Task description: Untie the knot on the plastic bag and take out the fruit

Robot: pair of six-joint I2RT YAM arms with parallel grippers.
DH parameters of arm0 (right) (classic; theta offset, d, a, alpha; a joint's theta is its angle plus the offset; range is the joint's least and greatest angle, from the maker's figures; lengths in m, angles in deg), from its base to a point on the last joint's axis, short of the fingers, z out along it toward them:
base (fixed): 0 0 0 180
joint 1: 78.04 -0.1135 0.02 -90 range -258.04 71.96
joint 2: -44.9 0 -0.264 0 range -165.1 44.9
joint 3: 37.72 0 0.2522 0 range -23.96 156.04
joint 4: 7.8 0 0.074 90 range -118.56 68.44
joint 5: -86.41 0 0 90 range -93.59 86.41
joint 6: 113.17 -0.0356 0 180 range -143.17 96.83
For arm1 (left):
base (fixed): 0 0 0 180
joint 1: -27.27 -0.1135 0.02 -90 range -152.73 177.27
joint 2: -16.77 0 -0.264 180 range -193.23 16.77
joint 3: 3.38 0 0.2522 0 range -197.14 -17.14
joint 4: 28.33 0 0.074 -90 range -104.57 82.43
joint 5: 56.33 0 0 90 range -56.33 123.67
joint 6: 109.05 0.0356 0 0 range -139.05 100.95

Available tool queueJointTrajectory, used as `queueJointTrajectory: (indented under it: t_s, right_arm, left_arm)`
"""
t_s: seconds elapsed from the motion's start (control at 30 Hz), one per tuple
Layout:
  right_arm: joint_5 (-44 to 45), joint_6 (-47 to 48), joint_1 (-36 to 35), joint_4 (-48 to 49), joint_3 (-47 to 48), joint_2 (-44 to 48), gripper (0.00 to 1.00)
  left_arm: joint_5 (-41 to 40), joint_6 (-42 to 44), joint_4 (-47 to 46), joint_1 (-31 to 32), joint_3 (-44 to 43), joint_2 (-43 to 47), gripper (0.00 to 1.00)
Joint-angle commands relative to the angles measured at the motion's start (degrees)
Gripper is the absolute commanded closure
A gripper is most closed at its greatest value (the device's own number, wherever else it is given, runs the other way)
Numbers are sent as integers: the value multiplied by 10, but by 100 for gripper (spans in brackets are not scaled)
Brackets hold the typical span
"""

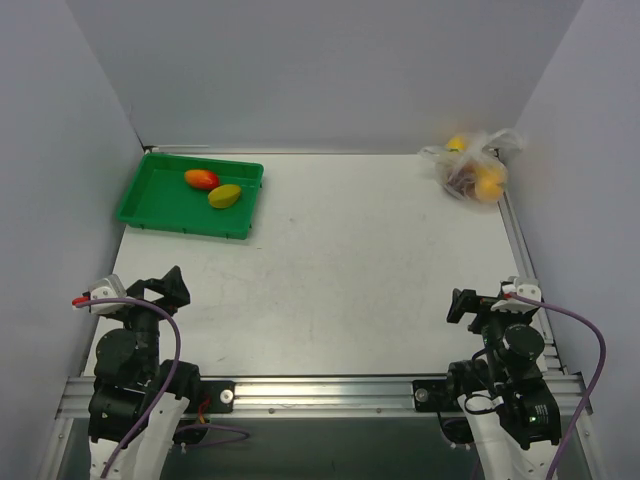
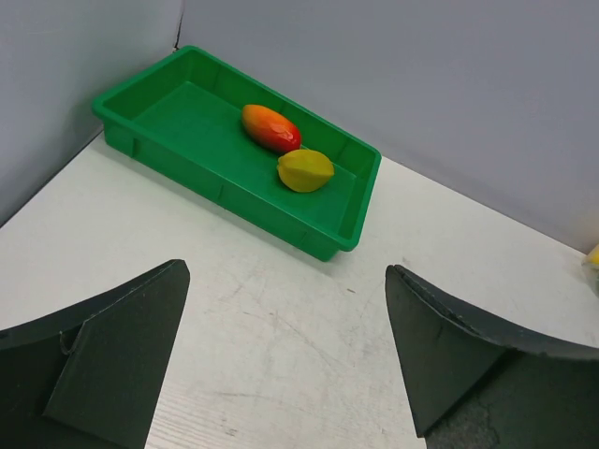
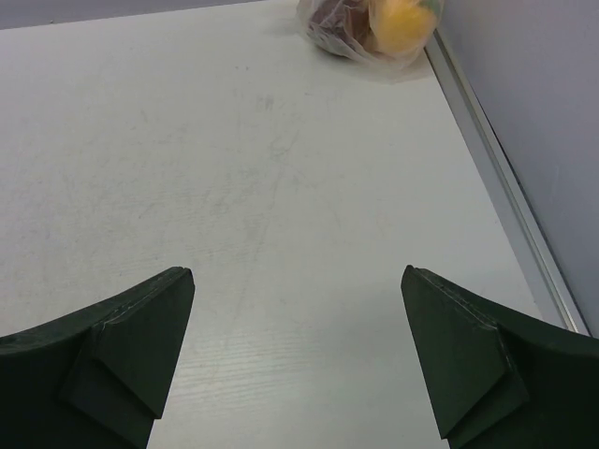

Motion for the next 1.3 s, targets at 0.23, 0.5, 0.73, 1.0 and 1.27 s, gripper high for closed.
queueJointTrajectory:
  t_s: [0.23, 0.5, 0.73, 1.0, 1.27]
  right_arm:
    - [-1, 10, 2, 10, 21, 124, 0]
    - [-15, -42, 1, 6, 140, -128, 0]
    - [82, -142, 3, -1, 285, -439, 0]
    - [-7, -288, 121, 54, 430, -741, 0]
    - [-8, -377, 164, 263, 477, -933, 0]
  left_arm:
    - [38, -10, -20, -4, 13, 67, 3]
    - [55, -10, -16, 2, 14, 65, 3]
    - [31, -10, -11, 20, 19, 71, 3]
    - [16, -9, -8, 45, 19, 71, 3]
    - [0, -9, -6, 50, 23, 63, 3]
